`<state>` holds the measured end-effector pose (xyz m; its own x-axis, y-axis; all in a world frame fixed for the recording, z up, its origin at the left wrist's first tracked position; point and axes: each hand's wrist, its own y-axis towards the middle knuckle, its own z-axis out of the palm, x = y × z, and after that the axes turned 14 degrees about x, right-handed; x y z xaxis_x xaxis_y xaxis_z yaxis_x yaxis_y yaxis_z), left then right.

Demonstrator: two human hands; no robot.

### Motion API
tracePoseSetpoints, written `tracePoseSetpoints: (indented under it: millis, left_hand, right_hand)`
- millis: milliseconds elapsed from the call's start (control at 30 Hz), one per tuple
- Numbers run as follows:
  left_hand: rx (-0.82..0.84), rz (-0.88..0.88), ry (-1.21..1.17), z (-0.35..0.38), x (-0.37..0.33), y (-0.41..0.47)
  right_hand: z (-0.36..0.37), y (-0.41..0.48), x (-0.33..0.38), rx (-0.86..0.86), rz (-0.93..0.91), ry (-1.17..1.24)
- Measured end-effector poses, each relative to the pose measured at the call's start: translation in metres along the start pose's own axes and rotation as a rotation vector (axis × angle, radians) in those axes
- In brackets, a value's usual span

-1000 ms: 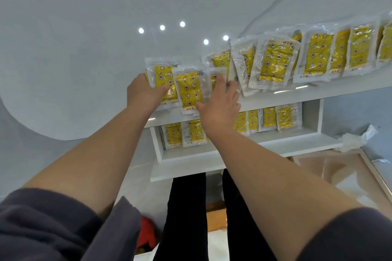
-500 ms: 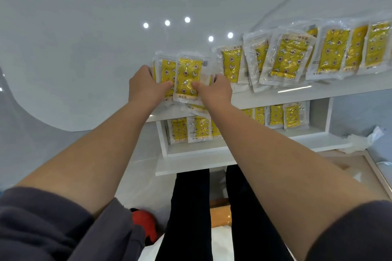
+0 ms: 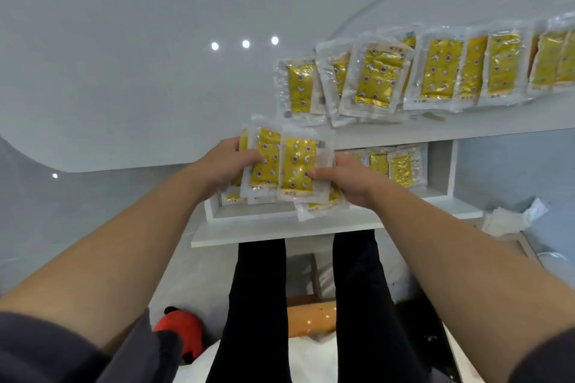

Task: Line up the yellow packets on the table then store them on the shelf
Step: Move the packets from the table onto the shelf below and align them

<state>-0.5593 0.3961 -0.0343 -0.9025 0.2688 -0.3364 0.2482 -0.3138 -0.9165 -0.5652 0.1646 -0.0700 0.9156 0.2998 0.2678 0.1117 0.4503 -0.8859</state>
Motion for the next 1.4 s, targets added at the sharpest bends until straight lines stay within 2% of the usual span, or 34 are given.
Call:
tracePoseSetpoints:
  millis: [133, 267, 433, 533, 700, 867, 1000, 1167, 1300, 1400]
  left_hand:
    - [0.029, -0.073, 0.075, 0.057, 0.025, 0.030]
    - [-0.082, -0.154, 0.045, 0.121, 0.050, 0.072]
    - [-0.227, -0.150, -0.094, 0.185, 0.056, 0.141]
    - [-0.258, -0.124, -0.075, 0.206, 0.049, 0.184]
    - [-0.351, -0.145, 0.123, 0.208, 0.048, 0.229]
    - [-0.443, -0.219, 0.258, 0.201, 0.061, 0.243]
    - [-0.409, -0.273, 0.355, 0.189, 0.064, 0.241]
    - [-0.418, -0.367, 0.421, 0.167, 0.072, 0.218]
    - [-0.406, -0.433, 0.480, 0.161, 0.068, 0.200]
    - [-0.425, -0.374, 0.441, 0.163, 0.062, 0.191]
  right_hand:
    - [-0.047, -0.020, -0.044, -0.027, 0.074, -0.056]
    - [-0.112, -0.036, -0.083, -0.107, 0.121, -0.088]
    - [-0.207, -0.048, -0.111, -0.333, 0.115, -0.018]
    - [-0.242, -0.033, -0.122, -0.333, 0.122, -0.009]
    - [-0.248, -0.003, -0.116, -0.257, 0.125, -0.090]
    - [-0.236, 0.023, -0.113, -0.272, 0.184, -0.279]
    - [-0.236, 0.042, -0.114, -0.304, 0.251, -0.338]
    - [-0.245, 0.022, -0.107, -0.262, 0.384, -0.464]
    - [-0.255, 0.003, -0.102, -0.399, 0.455, -0.540]
    - [-0.254, -0.012, -0.097, -0.441, 0.485, -0.765]
